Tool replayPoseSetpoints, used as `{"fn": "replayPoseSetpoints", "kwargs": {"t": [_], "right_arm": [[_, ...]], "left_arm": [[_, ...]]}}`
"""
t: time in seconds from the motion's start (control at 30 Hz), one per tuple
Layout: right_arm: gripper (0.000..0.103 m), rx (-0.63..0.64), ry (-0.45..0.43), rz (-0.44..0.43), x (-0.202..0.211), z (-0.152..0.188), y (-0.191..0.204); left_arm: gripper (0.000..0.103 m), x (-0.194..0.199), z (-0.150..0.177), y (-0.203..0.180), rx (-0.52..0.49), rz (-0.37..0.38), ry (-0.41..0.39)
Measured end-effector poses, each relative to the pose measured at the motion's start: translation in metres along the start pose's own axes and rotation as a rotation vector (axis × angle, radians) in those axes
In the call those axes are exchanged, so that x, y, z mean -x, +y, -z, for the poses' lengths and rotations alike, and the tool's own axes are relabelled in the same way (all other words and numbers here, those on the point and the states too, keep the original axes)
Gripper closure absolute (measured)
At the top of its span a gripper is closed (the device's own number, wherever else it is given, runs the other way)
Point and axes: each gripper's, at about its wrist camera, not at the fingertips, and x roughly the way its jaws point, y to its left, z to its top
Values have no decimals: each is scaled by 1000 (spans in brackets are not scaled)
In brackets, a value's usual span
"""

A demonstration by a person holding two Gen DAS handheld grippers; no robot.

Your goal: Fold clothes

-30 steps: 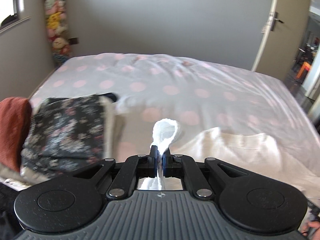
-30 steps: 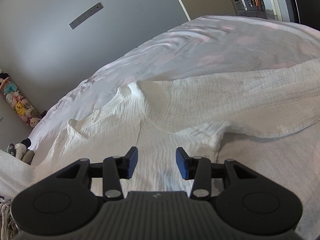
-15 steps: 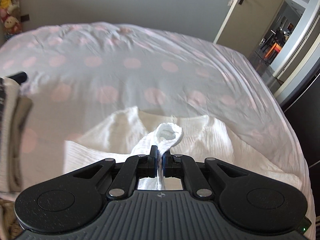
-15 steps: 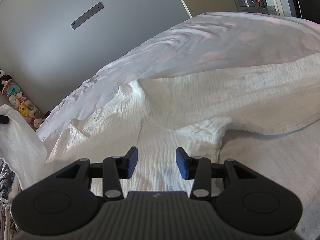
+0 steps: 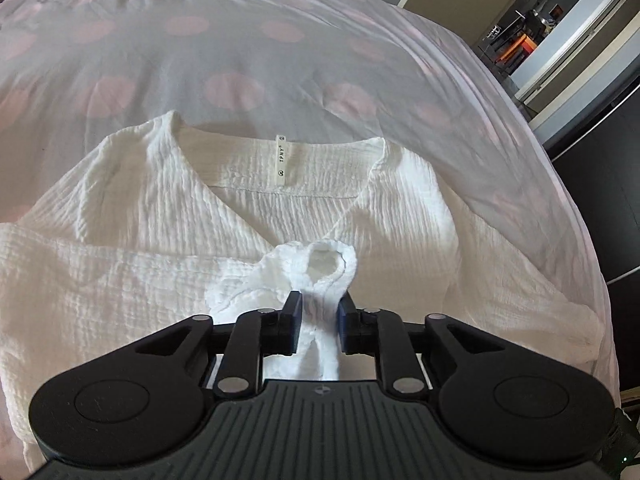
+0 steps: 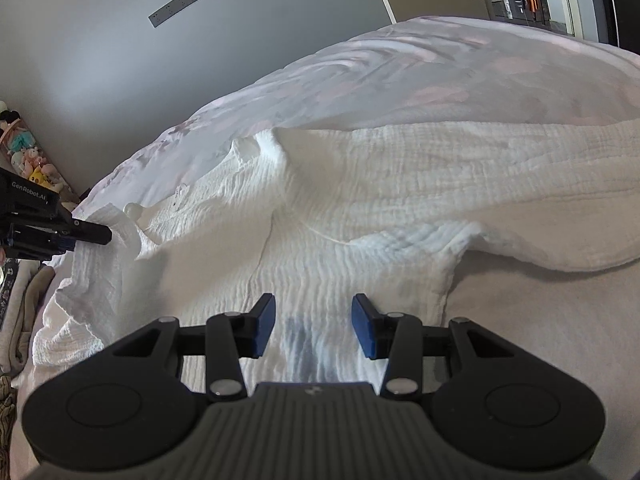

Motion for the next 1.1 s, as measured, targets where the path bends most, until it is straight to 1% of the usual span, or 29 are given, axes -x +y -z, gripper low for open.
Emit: {"fn": "replayPoseSetpoints", "kwargs": {"t": [0.1, 0.13, 0.23, 0.33, 0.43, 0.47, 0.53, 0.63, 0.77, 0.87, 0.97, 1.03, 1.1], "right_arm": [[57, 23, -3, 10, 0, 0, 3], [57, 28, -6, 14, 1, 0, 4], [57, 42, -19, 29, 3, 1, 7], [58, 64, -28, 35, 6, 3, 12], [59, 96, -40, 33, 9, 5, 19], [61, 110, -49, 28, 11, 6, 22], [63, 142, -55, 18, 12, 6, 29], [63, 180, -51, 13, 13, 6, 40], [63, 201, -12, -30, 13, 3, 52], [63, 212, 23, -78, 4, -5, 65], [61, 205, 38, -141, -13, -22, 81], [57, 180, 57, -157, -31, -30, 89], [55, 154, 76, -171, -48, -38, 95]], "left_arm": [[73, 13, 6, 3, -27, 13, -12], [71, 18, 7, 4, -36, 15, -18], [67, 43, 21, 19, -46, -17, -71], [67, 69, 35, 33, -56, -49, -125], [67, 95, 64, 59, -87, -180, -192], [67, 104, 75, 73, -89, -218, -205], [67, 114, 95, 97, -64, -265, -218], [67, 120, 110, 138, 2, -300, -210], [67, 122, 103, 178, 78, -272, -226], [62, 109, 83, 192, 97, -234, -228], [60, 96, 62, 206, 116, -197, -229], [59, 87, 48, 216, 129, -172, -231], [59, 74, 39, 225, 170, -143, -230]]}}
